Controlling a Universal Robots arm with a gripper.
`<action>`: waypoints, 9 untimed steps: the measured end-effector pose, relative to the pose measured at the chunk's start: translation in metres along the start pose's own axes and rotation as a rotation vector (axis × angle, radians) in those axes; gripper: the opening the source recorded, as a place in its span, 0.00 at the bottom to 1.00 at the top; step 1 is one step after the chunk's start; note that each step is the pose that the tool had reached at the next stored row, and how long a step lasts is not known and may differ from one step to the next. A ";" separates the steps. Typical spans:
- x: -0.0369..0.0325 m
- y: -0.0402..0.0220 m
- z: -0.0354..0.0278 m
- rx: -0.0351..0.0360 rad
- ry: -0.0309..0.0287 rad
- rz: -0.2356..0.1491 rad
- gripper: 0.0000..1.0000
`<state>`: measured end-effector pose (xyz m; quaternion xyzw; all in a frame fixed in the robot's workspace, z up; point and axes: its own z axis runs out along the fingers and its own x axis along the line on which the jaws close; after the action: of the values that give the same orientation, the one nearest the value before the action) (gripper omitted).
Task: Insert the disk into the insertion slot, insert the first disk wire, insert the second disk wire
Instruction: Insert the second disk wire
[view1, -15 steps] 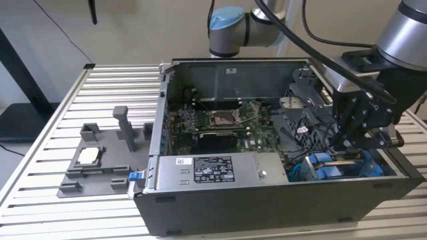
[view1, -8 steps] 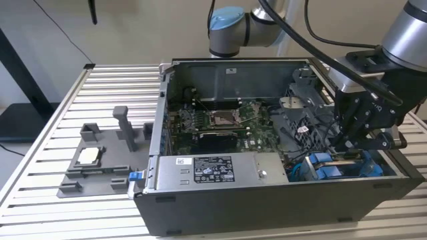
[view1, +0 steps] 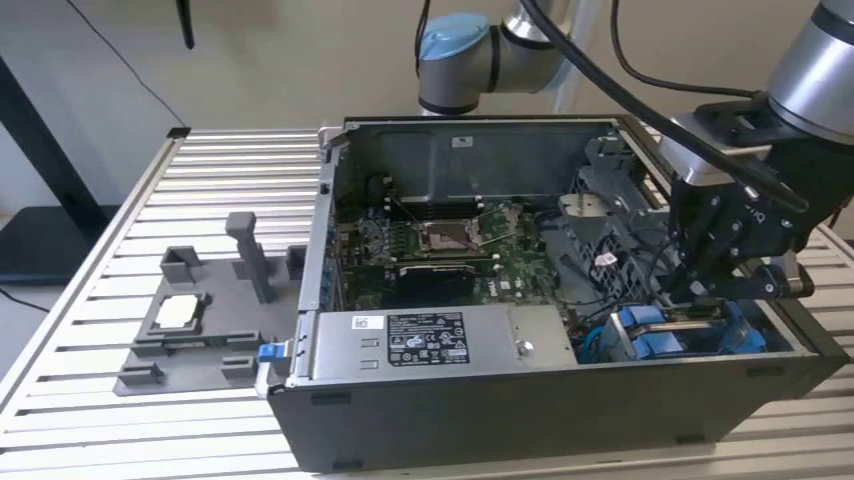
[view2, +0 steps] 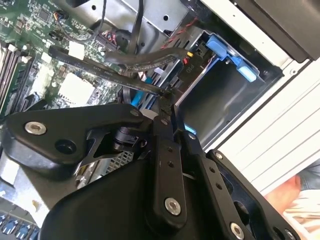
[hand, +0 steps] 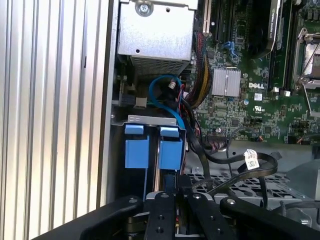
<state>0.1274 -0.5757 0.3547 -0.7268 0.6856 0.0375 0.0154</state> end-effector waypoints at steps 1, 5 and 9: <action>0.0001 -0.0004 0.0001 -0.0046 -0.0018 0.000 0.16; 0.0007 -0.0043 0.0007 -0.0159 -0.0047 0.002 0.16; 0.0014 -0.0091 0.0024 -0.0241 -0.0055 0.003 0.16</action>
<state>0.1365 -0.5764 0.3519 -0.7259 0.6861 0.0478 0.0085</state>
